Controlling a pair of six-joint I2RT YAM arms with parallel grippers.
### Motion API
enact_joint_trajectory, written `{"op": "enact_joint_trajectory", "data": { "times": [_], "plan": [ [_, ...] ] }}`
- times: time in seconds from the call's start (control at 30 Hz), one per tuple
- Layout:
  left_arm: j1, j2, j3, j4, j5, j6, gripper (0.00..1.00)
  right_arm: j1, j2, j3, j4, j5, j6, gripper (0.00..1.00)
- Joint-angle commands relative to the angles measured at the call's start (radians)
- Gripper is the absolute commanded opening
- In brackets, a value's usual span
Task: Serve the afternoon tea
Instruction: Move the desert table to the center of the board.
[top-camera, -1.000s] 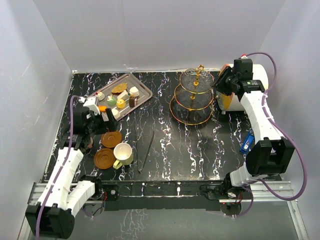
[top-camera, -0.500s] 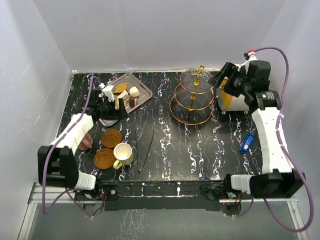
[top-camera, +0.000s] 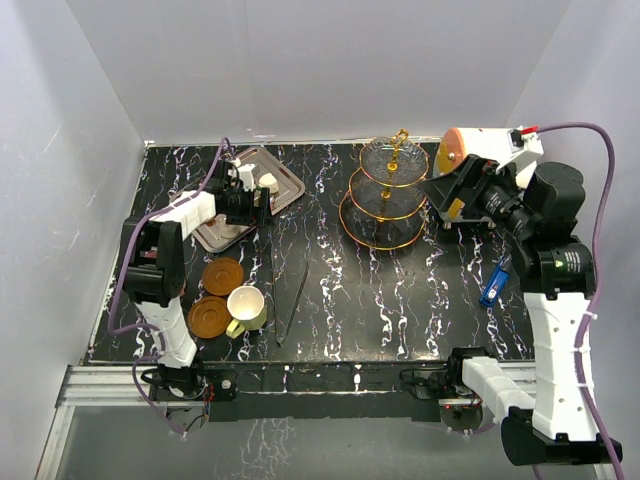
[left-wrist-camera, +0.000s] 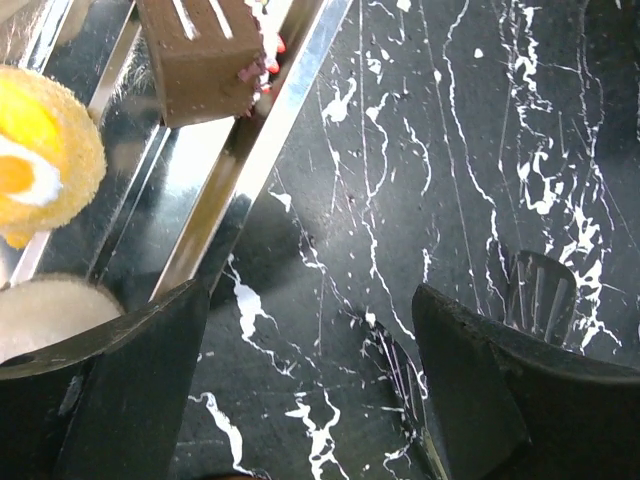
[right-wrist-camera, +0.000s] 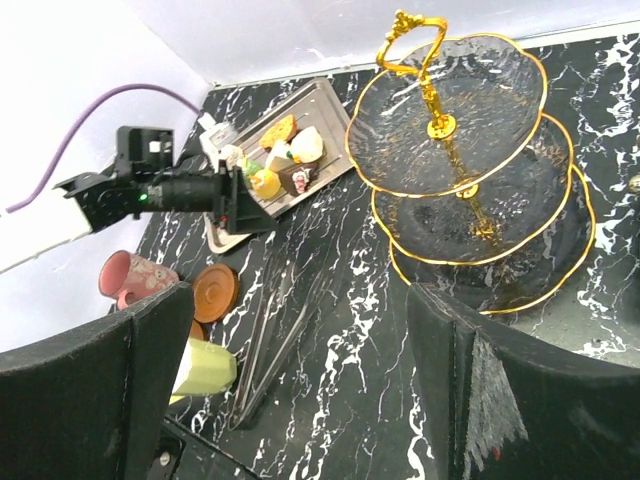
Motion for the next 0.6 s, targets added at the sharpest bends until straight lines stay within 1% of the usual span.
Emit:
{"op": "enact_joint_trajectory", "data": {
  "times": [0.0, 0.1, 0.2, 0.3, 0.47, 0.57],
  "plan": [
    [-0.006, 0.024, 0.073, -0.01, 0.014, 0.016, 0.82, -0.005, -0.037, -0.018, -0.006, -0.056, -0.001, 0.86],
    [-0.007, 0.046, 0.089, -0.006, 0.008, 0.023, 0.82, -0.005, -0.063, -0.061, -0.012, -0.069, 0.012, 0.87],
    [-0.009, 0.075, 0.111, -0.042, -0.001, 0.028, 0.82, -0.005, -0.079, -0.087, -0.023, -0.062, 0.016, 0.87],
    [-0.015, 0.084, 0.095, -0.052, 0.006, 0.026, 0.82, -0.005, -0.081, -0.102, -0.036, -0.059, 0.022, 0.87],
    [-0.072, 0.09, 0.077, -0.077, 0.026, 0.032, 0.82, -0.005, -0.077, -0.12, -0.04, -0.063, 0.037, 0.87],
    [-0.109, 0.095, 0.07, -0.084, 0.028, 0.012, 0.82, -0.005, -0.079, -0.142, -0.043, -0.072, 0.051, 0.87]
  ]
}}
